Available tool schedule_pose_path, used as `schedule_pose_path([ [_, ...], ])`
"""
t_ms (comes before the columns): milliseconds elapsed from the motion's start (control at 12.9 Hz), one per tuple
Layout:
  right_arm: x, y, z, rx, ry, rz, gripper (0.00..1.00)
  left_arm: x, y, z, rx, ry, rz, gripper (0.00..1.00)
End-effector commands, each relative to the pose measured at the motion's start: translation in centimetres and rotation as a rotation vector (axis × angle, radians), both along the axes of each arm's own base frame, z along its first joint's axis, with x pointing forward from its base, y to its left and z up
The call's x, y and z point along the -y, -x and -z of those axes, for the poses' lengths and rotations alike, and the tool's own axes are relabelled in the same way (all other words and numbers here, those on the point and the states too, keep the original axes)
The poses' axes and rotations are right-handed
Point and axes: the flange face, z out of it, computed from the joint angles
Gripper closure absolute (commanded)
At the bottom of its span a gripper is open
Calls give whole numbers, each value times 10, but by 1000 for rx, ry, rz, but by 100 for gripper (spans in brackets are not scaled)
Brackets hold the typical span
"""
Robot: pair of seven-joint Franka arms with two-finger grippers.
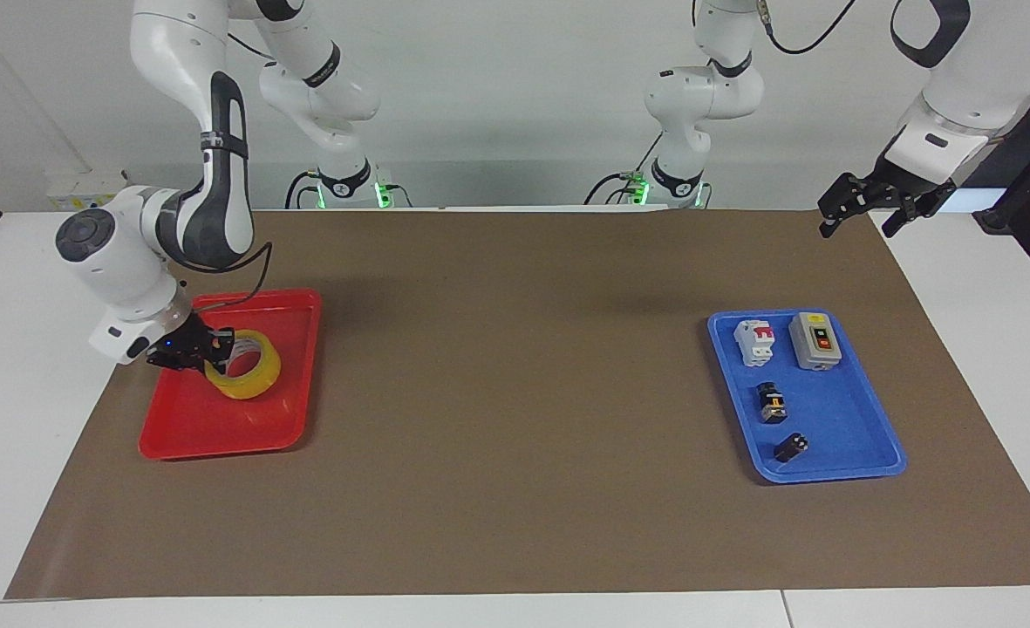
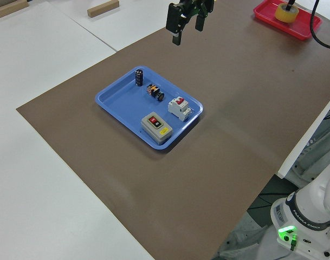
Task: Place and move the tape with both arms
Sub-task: 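Carry the tape with the right gripper and lower it into the red tray, then open the right gripper and withdraw it from the tape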
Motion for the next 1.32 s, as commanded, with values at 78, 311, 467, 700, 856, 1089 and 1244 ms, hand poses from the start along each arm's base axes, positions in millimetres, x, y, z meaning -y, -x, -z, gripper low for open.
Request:
schedule_pose_path([
  [78,1,15,2,34,5,-37,100,-1,7,-3,6,-19,-10,0],
  [311,2,12,-4,33,4,-37,0,-4,7,-3,6,-19,-16,0],
  [467,1,3,-29,13,0,-41,0,-2,7,-3,6,-19,-13,0],
  [700,-12,-11,-104,-26,-8,-56,0,-3,7,-3,6,-19,-15,0],
  [856,-28,-14,-148,-41,-8,-66,0,-2,7,-3,7,-21,-13,0],
  [1089,-41,-13,-205,-47,5,33,0,-2,7,-3,7,-19,-13,0],
  [1244,-48,-4,-250,-44,-7,39,0,-2,7,-3,6,-19,-13,0],
])
